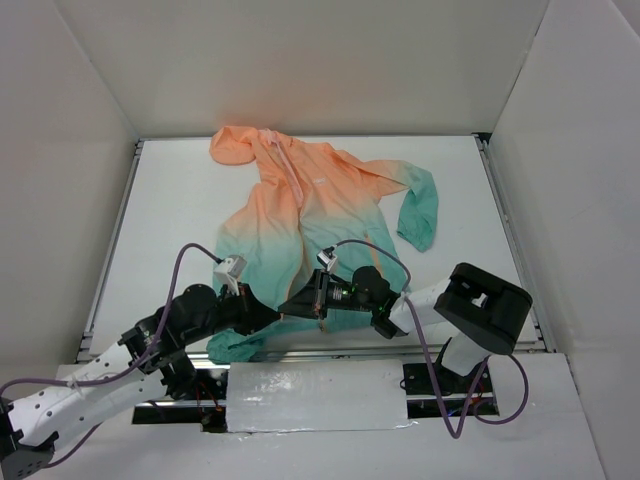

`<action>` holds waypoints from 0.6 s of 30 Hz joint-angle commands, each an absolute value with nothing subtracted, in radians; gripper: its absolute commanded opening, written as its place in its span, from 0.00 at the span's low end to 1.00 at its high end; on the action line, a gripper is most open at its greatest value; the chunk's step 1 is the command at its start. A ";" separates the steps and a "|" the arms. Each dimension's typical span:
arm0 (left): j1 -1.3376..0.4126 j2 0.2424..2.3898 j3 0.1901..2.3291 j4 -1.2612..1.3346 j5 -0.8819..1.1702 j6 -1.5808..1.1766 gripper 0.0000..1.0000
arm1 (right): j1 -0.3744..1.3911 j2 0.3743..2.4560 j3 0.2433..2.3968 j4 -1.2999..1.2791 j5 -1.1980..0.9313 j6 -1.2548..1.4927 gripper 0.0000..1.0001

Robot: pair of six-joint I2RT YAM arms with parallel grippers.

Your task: Zip up the jacket

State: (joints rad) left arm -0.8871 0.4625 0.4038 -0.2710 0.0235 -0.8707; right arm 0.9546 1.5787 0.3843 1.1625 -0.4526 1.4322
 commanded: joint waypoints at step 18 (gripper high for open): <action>-0.890 0.454 0.403 -0.216 0.147 -0.822 0.00 | 0.942 1.371 0.558 0.571 -0.534 0.986 0.00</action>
State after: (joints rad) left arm -0.8867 0.4473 0.4038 -0.2760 0.0902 -0.8478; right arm 0.9489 1.3895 0.5171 0.6590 -0.5167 1.0798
